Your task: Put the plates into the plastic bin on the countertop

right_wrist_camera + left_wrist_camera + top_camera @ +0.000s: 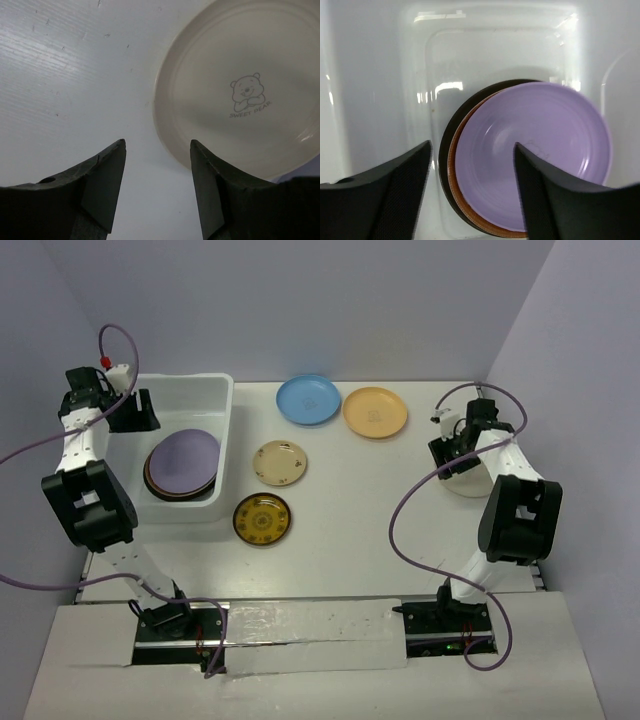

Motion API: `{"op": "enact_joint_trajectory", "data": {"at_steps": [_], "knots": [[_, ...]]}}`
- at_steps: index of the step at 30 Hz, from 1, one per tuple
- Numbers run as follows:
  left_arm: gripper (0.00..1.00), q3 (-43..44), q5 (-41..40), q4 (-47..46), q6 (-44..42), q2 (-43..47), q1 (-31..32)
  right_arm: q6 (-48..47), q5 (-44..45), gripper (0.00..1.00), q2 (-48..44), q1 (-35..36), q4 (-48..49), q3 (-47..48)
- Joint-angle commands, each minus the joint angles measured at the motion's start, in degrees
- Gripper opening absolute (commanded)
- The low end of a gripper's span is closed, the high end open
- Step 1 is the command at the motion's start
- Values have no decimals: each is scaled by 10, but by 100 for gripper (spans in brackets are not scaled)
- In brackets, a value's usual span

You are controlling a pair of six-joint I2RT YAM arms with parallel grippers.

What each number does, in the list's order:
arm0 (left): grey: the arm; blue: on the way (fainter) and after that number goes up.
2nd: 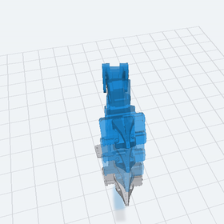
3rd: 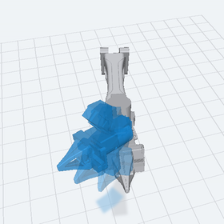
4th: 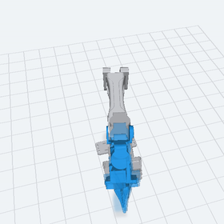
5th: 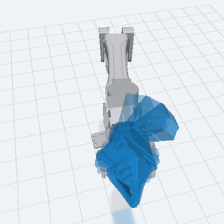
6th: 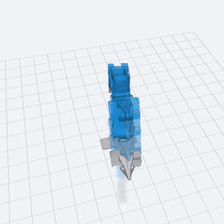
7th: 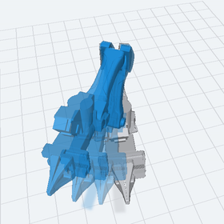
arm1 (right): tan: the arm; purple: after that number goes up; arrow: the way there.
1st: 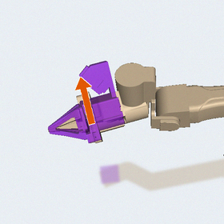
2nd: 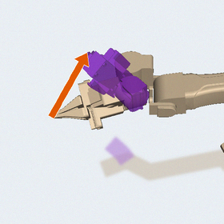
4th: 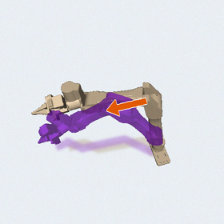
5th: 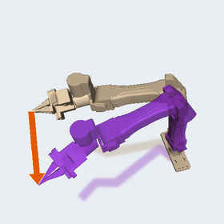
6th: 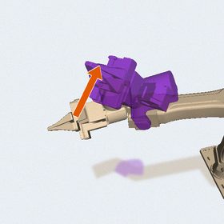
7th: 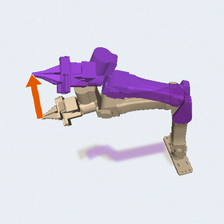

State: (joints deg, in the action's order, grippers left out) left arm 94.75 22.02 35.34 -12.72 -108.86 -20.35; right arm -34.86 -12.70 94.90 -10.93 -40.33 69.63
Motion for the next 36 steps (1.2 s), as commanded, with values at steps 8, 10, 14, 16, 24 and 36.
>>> {"op": "enact_joint_trajectory", "data": {"at_steps": [8,10,14,16,24,36], "knots": [[86,64,38,41,13,81,36,2,9,55,105,14,40,39],[87,72,40,44,15,83,36,-5,15,48,116,17,52,35],[87,82,47,48,21,81,36,-23,35,22,123,29,74,10],[87,86,53,50,23,80,37,-36,38,2,116,36,82,-10],[92,142,141,108,37,78,44,-141,30,0,-67,102,89,-107],[94,171,204,165,18,123,178,-165,214,0,-307,503,67,-139]]}}
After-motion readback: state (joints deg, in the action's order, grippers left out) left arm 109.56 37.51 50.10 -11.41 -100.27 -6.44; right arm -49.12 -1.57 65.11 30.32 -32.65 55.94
